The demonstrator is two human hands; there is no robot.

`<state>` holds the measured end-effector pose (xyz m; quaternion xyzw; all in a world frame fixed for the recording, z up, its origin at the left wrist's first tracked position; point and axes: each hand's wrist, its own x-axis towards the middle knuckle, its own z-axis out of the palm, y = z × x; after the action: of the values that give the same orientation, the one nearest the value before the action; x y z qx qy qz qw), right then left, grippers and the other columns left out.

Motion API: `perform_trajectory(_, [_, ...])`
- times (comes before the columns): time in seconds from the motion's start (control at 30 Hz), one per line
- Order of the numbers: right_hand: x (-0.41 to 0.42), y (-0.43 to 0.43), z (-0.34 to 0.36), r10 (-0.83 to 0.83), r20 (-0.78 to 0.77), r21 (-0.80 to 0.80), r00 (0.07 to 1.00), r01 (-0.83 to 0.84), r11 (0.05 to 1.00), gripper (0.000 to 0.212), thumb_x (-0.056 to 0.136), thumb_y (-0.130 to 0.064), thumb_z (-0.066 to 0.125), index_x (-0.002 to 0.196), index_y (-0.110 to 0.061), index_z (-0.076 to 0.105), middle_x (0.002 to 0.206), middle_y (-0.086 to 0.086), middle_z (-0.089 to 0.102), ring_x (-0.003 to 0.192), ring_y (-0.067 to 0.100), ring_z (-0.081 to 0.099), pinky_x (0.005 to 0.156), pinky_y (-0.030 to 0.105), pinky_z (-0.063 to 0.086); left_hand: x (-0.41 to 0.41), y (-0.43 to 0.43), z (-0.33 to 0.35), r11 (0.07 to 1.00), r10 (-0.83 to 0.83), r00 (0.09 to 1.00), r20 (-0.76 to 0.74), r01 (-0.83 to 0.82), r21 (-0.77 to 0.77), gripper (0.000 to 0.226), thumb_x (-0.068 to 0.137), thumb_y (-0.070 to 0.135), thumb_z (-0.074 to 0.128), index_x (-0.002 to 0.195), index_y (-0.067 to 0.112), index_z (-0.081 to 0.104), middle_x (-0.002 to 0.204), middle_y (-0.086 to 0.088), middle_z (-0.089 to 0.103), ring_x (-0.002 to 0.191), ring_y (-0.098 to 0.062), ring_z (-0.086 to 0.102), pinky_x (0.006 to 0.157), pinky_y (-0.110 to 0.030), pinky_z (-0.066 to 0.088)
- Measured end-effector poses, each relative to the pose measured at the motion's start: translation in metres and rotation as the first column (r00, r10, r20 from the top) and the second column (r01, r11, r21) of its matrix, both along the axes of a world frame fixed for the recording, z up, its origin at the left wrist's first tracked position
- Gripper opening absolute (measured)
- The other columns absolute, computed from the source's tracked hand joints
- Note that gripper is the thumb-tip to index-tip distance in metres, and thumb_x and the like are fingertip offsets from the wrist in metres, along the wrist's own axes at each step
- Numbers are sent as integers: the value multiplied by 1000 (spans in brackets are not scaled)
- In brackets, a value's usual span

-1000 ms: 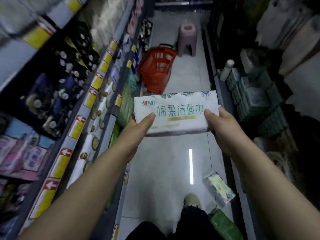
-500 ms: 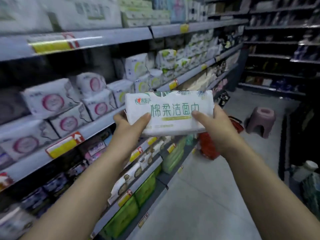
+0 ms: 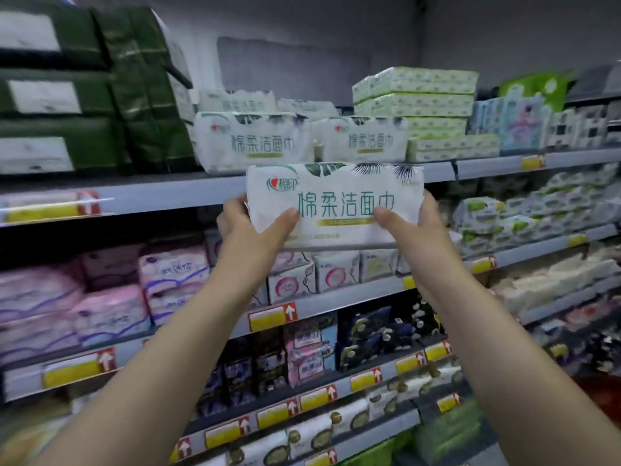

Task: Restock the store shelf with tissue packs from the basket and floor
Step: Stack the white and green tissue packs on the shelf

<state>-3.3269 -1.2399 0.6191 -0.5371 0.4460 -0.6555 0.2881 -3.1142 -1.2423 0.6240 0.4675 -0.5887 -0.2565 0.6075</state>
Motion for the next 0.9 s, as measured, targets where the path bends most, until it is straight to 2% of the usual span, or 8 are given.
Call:
perform_trajectory(0.17, [27, -29, 33, 30, -42, -75, 999, -33, 997, 97, 57, -66, 69, 142, -33, 36, 142, -7, 47, 127, 16, 49, 107, 45, 41, 21, -12, 36, 985, 138, 989, 55, -131, -113, 54, 82, 48, 68, 119, 36, 31, 128, 4, 32, 125, -16, 40, 109, -42, 37])
perform_trajectory(0.27, [38, -51, 59, 36, -46, -150, 998, -42, 988, 79, 77, -49, 71, 144, -26, 35, 145, -4, 46, 131, 16, 45, 108, 37, 38, 30, -27, 62, 961, 213, 972, 96, -191, -198, 53, 84, 44, 66, 123, 34, 31, 126, 5, 30, 126, -18, 41, 111, -40, 34])
perform_trajectory(0.37, [48, -78, 88, 8, -74, -223, 997, -24, 975, 54, 86, -35, 70, 133, -25, 44, 131, -5, 54, 119, 14, 52, 96, 30, 41, 40, -47, 86, 941, 253, 962, 101, -221, -255, 61, 84, 45, 66, 132, 27, 33, 125, 5, 29, 125, -22, 43, 110, -44, 36])
perform_trajectory(0.53, [68, -116, 134, -11, -57, -335, 998, -9, 942, 50, 82, -36, 73, 124, -27, 47, 123, -7, 58, 113, 15, 55, 94, 37, 47, 59, -81, 130, 912, 259, 961, 95, -212, -350, 72, 68, 60, 61, 127, 28, 34, 128, 1, 33, 124, -23, 46, 105, -47, 43])
perform_trajectory(0.63, [76, -139, 156, -22, -66, -366, 998, -4, 931, 45, 86, -31, 72, 120, -24, 44, 120, -6, 55, 111, 16, 54, 83, 30, 44, 69, -107, 152, 881, 358, 916, 183, -267, -390, 65, 81, 54, 62, 131, 21, 36, 122, 4, 27, 127, -25, 40, 109, -48, 38])
perform_trajectory(0.7, [79, -158, 167, -25, -99, -356, 995, -12, 935, 44, 86, -30, 71, 118, -21, 41, 122, -2, 53, 111, 18, 52, 83, 31, 41, 74, -125, 160, 866, 408, 883, 232, -295, -403, 60, 87, 48, 62, 132, 17, 39, 119, 2, 25, 123, -23, 39, 109, -38, 34])
perform_trajectory(0.8, [83, -190, 178, -64, -161, -330, 985, 7, 944, 48, 83, -29, 75, 115, -19, 42, 120, -1, 54, 109, 19, 53, 88, 34, 44, 82, -150, 168, 869, 427, 859, 284, -303, -391, 50, 87, 45, 64, 125, 16, 48, 116, -2, 34, 104, -18, 47, 96, -29, 38])
perform_trajectory(0.9, [87, -224, 184, -87, -237, -265, 968, 22, 964, 50, 76, -26, 82, 112, -16, 49, 110, 0, 63, 101, 21, 62, 92, 41, 50, 95, -173, 174, 893, 412, 848, 334, -302, -335, 53, 77, 50, 69, 118, 16, 58, 116, -4, 55, 96, -17, 59, 92, -34, 50])
